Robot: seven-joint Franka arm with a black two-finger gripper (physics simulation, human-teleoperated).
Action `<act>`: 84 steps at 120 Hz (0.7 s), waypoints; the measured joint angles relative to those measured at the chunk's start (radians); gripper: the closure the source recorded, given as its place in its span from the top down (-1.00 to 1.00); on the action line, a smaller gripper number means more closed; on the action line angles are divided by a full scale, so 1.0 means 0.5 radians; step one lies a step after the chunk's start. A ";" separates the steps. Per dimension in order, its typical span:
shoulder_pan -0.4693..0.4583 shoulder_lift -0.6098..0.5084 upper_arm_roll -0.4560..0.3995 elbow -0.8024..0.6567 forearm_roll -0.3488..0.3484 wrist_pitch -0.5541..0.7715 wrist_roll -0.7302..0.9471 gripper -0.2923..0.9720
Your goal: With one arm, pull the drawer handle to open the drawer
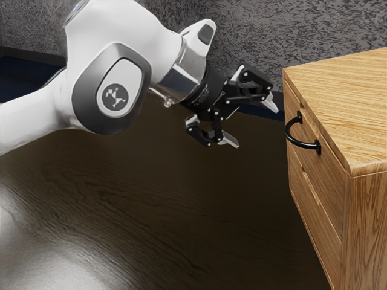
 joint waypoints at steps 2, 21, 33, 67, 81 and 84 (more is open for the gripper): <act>-0.003 0.007 -0.004 0.010 0.000 -0.010 -0.004 0.54; -0.010 0.052 -0.025 0.039 0.000 -0.082 -0.035 0.54; 0.003 0.058 -0.026 0.044 0.004 -0.118 -0.050 0.54; -0.012 0.100 -0.055 0.097 0.014 -0.161 -0.077 0.54; -0.012 0.122 -0.058 0.118 0.015 -0.168 -0.085 0.54; -0.010 0.130 -0.058 0.119 0.015 -0.169 -0.086 0.54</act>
